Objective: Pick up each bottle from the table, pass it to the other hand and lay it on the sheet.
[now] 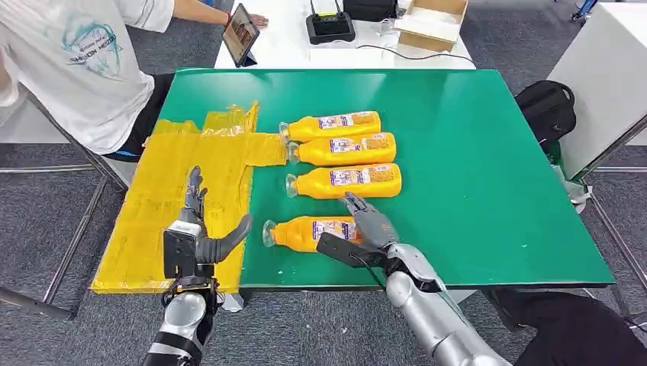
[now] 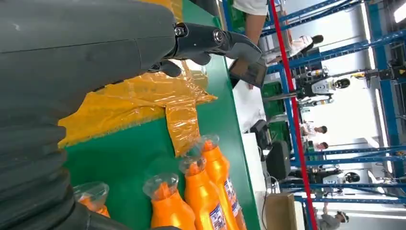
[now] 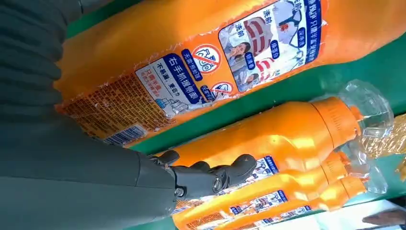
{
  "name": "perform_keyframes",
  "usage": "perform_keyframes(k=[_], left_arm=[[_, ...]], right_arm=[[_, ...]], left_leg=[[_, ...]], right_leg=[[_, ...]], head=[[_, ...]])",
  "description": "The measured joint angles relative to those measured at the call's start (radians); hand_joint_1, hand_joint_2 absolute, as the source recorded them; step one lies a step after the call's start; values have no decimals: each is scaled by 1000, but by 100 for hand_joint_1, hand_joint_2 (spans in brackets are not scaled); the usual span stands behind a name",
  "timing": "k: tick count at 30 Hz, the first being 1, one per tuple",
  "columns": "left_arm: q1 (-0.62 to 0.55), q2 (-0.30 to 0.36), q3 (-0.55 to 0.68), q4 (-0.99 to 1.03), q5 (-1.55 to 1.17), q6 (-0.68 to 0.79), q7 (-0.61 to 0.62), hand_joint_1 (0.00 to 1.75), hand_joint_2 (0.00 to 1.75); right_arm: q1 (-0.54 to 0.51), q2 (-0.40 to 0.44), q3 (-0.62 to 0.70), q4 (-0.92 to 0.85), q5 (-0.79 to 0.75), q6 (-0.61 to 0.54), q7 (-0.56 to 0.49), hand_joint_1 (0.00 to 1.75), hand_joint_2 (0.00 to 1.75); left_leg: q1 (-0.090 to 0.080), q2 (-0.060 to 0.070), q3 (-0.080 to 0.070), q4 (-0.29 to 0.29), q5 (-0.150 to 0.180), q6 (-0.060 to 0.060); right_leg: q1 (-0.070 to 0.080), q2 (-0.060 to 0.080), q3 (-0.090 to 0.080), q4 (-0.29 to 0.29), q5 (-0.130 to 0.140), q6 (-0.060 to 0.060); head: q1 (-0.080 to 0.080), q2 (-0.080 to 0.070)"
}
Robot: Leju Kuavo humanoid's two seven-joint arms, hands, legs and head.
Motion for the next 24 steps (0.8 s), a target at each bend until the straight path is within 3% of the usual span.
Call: perform_keyframes(k=[12,13,14,15,17,24], left_arm=[[3,0,4,0,-3,-2,7,0,175],[3,0,4,0,-3,-3,8,0,175],[3,0,4,1,-3,-3,8,0,175],[3,0,4,2,-3,-3,8,0,175],[2,0,5,5,-3,-3,10,0,175],[1,0,5,18,-8,8,11,0,175]], right_arm=[[-6,-8,-5,9,45,-14,60,0,175],[-7,-8,-6,10,46,-10,61,10,175],[-11,-9,-8,13,48,-6,63,49,175],[-14,-10,-8,16,48,1,64,119,175],[-31,-11,-8,33,39,30,66,173,175],[-85,-12,0,106,32,71,69,175,175]], left_leg=[[0,0,0,0,0,0],[0,0,0,0,0,0],[0,0,0,0,0,0],[0,0,0,0,0,0],[0,0,1,0,0,0],[0,0,1,0,0,0]], right_leg=[[0,0,0,0,0,0],[0,0,0,0,0,0],[0,0,0,0,0,0],[0,0,0,0,0,0],[0,0,0,0,0,0],[0,0,1,0,0,0]], head=[[0,0],[0,0],[0,0],[0,0],[0,0],[0,0]])
